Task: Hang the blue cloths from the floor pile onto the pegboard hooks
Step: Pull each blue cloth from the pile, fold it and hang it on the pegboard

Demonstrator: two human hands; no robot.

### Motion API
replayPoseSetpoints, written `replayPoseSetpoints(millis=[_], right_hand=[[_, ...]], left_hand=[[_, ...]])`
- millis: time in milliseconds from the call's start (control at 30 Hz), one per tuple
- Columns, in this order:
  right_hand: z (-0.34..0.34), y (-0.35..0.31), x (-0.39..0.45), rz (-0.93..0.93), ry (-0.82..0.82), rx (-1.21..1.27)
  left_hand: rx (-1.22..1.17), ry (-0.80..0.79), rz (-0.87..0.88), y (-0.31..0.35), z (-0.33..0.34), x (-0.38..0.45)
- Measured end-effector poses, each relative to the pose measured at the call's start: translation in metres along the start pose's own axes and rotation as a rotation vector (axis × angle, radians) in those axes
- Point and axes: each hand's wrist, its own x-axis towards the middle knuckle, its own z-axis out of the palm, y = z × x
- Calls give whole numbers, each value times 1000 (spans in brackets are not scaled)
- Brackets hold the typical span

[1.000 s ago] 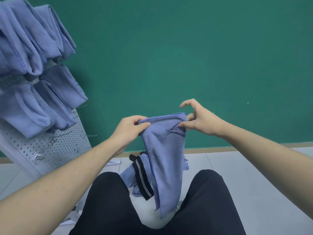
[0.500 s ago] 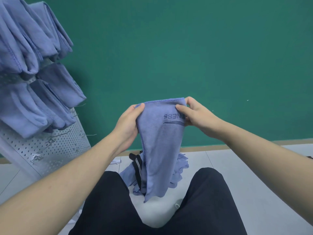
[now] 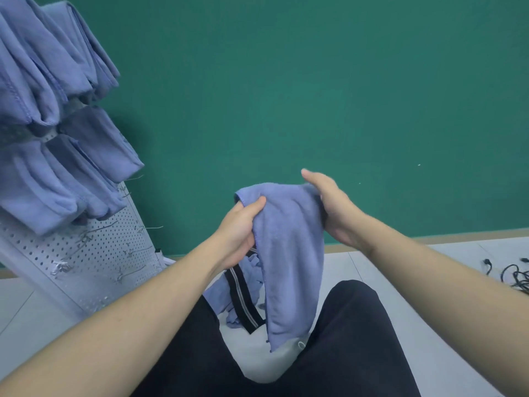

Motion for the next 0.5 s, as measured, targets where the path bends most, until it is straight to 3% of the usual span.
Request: replayPoseSetpoints(millis=[267,500], right_hand=[[-17,71,-19,165,-142,-47],[2,64,-23,-33,30,-9]], left_hand=[[-50,98,-46,3,-13,8],[1,81,-25,-8,-22,4]])
